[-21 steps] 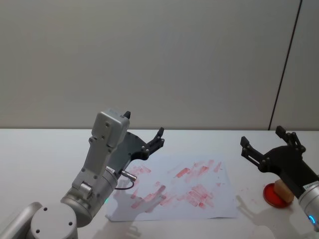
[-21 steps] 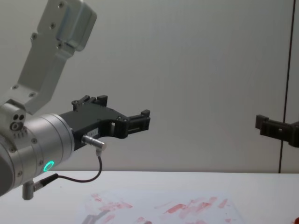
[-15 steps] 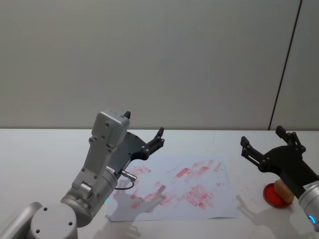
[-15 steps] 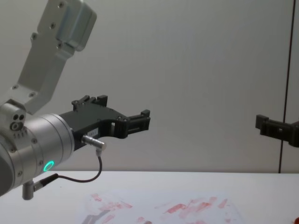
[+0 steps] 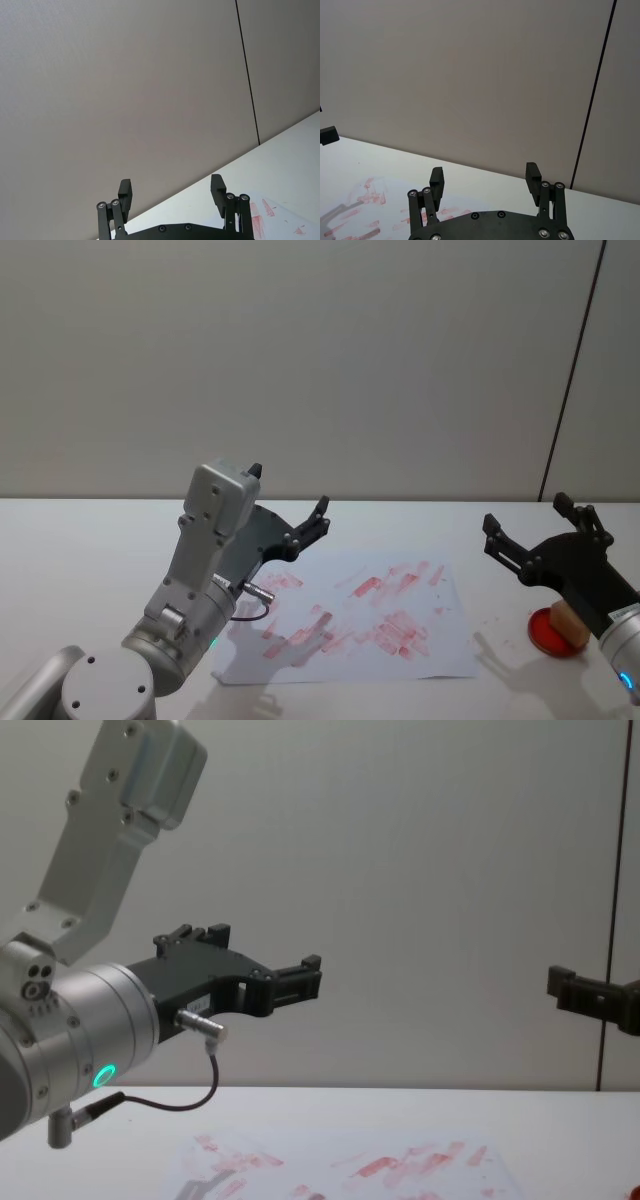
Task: Use the one hand to pick up the stamp and affix it onto the A4 paper.
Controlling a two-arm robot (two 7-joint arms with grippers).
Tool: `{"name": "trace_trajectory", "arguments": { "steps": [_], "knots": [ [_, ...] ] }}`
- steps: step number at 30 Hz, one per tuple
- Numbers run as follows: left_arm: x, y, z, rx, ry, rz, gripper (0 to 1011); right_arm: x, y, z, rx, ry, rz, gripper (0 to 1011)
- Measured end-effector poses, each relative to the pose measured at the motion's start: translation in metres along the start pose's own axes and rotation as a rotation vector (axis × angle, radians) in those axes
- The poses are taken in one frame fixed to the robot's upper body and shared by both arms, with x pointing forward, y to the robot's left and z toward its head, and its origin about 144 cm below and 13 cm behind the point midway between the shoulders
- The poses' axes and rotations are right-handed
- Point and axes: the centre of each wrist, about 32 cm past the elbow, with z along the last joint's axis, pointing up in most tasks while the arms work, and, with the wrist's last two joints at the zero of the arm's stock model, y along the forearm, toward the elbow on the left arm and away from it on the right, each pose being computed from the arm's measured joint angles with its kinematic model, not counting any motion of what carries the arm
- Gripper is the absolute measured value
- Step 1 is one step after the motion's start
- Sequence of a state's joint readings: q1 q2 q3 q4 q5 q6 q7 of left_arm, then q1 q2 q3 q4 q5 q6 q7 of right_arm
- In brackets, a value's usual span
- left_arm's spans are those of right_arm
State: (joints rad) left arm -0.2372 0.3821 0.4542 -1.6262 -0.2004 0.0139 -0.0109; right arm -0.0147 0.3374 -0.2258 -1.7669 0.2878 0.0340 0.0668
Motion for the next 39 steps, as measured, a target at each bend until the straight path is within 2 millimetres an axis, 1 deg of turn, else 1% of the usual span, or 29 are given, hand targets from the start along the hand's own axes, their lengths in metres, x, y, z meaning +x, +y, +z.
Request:
{"name": "trace_trajectory", "arguments": {
  "steps": [15, 21, 26, 30, 39],
  "knots": [
    [0.0, 0.0, 0.0, 0.0, 0.0, 0.0, 1002, 0.002, -0.001, -0.001, -0.005, -0.002, -0.002, 1001],
    [0.0, 0.0, 0.0, 0.0, 0.0, 0.0, 1003, 0.013, -0.011, -0.002, -0.031, -0.006, -0.019, 1001],
    [0.0, 0.0, 0.0, 0.0, 0.0, 0.0, 1003, 0.026, -0.024, -0.005, -0.076, -0.021, -0.044, 1001],
    [0.0, 0.0, 0.0, 0.0, 0.0, 0.0, 1002, 0.033, -0.032, -0.007, -0.112, -0.033, -0.058, 1001],
    [0.0, 0.0, 0.0, 0.0, 0.0, 0.0, 1002, 0.041, -0.043, -0.01, -0.201, -0.059, -0.076, 1001]
  ]
}}
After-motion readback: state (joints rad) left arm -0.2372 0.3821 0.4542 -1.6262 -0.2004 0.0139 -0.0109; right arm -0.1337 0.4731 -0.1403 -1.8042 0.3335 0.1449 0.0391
